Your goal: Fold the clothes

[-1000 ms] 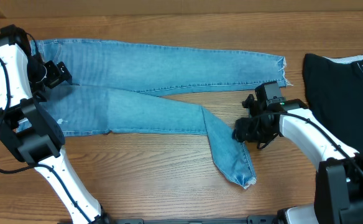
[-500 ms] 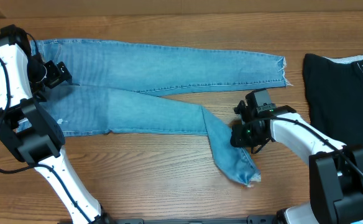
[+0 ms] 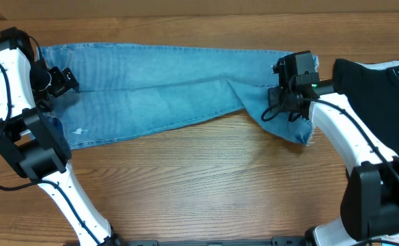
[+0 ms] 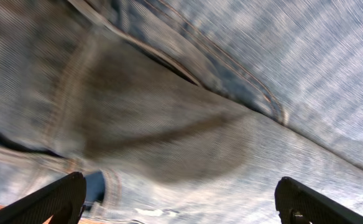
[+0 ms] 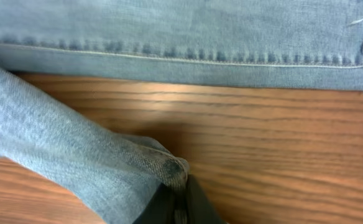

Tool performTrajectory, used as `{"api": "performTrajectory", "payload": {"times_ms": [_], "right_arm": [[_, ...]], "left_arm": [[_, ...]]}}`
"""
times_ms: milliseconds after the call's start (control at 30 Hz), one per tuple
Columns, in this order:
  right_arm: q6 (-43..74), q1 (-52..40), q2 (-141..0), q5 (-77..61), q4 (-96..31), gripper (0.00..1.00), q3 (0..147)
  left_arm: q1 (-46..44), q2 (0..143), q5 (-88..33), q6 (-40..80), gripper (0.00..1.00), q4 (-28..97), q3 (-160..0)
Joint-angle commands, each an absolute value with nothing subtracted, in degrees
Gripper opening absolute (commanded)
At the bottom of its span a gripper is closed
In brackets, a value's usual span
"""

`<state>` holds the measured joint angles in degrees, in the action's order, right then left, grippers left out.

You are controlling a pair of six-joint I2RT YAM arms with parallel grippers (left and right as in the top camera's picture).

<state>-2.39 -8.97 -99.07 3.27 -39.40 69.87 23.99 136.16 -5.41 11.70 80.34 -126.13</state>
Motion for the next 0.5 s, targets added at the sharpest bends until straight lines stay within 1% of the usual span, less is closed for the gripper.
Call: {"api": "performTrajectory", "payload": {"times_ms": [0, 33, 67, 100, 133, 200, 267, 300, 367, 467], "right_arm": [[-3.27, -7.97, -102.83, 5.32, -37.69, 0.43, 71.33], [-3.27, -7.88, -103.68, 5.34, -36.86, 0.59, 71.33], [-3.2, -7.79, -103.83, 5.34, -35.46, 0.67, 71.33], [-2.39, -7.75, -103.26, 5.3, -34.24, 0.69, 72.1], [-1.08, -7.75, -102.8, 5.26, -34.65, 0.71, 73.34], [1.56, -7.75, -100.9, 3.14, -41.19, 0.71, 78.56], [2.83, -7.75, -98.78, 0.16, -51.44, 0.71, 83.53], [7.05, -7.75, -97.49, -0.14, -56.6, 0.72, 84.77], [13.17, -7.62, -96.57, -0.08, -62.72, 0.72, 84.75], [19.57, -5.65, -96.6, -0.08, -68.14, 0.71, 84.71]], "left_arm": [[23.99, 134.06, -5.76, 12.21, 1.0, 80.31, -126.26], [23.99, 134.06, -5.8, 11.92, 1.0, 80.27, -126.26], [23.99, 134.06, -5.76, 11.73, 0.99, 80.29, -126.26], [23.99, 134.04, -5.82, 11.73, 0.98, 80.34, -126.3], [23.99, 133.95, -5.82, 11.75, 0.97, 80.75, -126.58], [23.99, 133.27, -5.82, 11.75, 0.95, 82.0, -127.85], [23.99, 130.91, -5.87, 11.79, 0.94, 82.28, -128.33], [23.94, 128.14, -6.07, 11.84, 0.93, 82.21, -128.31], [23.7, 123.83, -6.13, 12.14, 0.94, 82.3, -128.33], [23.16, 119.63, -8.14, 12.32, 0.96, 83.24, -128.31]]}}
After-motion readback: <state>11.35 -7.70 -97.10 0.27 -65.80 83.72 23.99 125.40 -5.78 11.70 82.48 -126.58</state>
